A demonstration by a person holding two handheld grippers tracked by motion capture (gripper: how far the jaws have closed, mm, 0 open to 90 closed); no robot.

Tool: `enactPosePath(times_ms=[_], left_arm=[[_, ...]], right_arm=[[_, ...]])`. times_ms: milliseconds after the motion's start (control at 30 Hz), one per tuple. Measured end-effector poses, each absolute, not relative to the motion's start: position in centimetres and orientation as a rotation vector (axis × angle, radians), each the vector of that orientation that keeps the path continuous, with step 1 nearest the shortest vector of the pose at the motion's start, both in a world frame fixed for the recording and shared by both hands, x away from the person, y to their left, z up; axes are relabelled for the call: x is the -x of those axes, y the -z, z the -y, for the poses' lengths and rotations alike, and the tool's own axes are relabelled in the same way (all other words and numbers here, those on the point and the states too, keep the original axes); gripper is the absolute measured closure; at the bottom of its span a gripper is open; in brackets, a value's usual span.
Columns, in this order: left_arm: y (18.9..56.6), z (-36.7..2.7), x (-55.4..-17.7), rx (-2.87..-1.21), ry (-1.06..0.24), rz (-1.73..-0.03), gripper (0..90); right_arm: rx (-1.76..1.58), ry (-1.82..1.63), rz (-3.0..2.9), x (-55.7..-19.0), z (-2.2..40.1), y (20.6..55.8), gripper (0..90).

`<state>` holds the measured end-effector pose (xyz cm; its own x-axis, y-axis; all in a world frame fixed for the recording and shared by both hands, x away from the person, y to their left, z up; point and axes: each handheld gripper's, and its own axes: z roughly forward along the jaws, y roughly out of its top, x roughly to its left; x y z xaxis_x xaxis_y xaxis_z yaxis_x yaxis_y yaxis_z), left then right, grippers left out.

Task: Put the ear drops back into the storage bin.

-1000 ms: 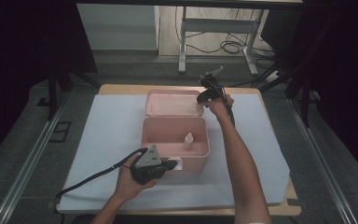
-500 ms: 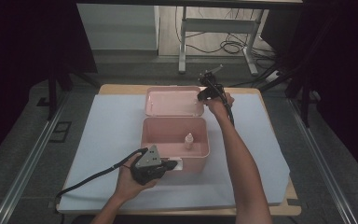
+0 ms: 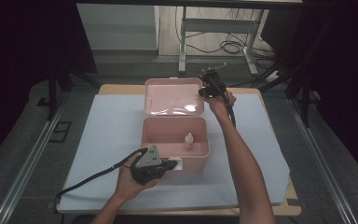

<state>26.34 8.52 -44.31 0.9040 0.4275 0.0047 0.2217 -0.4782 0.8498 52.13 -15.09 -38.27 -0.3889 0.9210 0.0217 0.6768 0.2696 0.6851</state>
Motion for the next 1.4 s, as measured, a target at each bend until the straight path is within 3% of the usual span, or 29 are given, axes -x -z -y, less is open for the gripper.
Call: enactPosePath(times_ms=[600,1400], left_arm=[[44.3,-8.5,-26.4,-2.087,-0.267,-0.468,90.0],[44.4,-8.5,-26.4,-2.084,-0.270,-0.466,90.0]], right_arm=[[-1.357,-1.004,-2.068,-49.5,15.6,35.6,84.3],[-1.281,-1.084,-1.982,-46.9,15.8,34.8,85.3]])
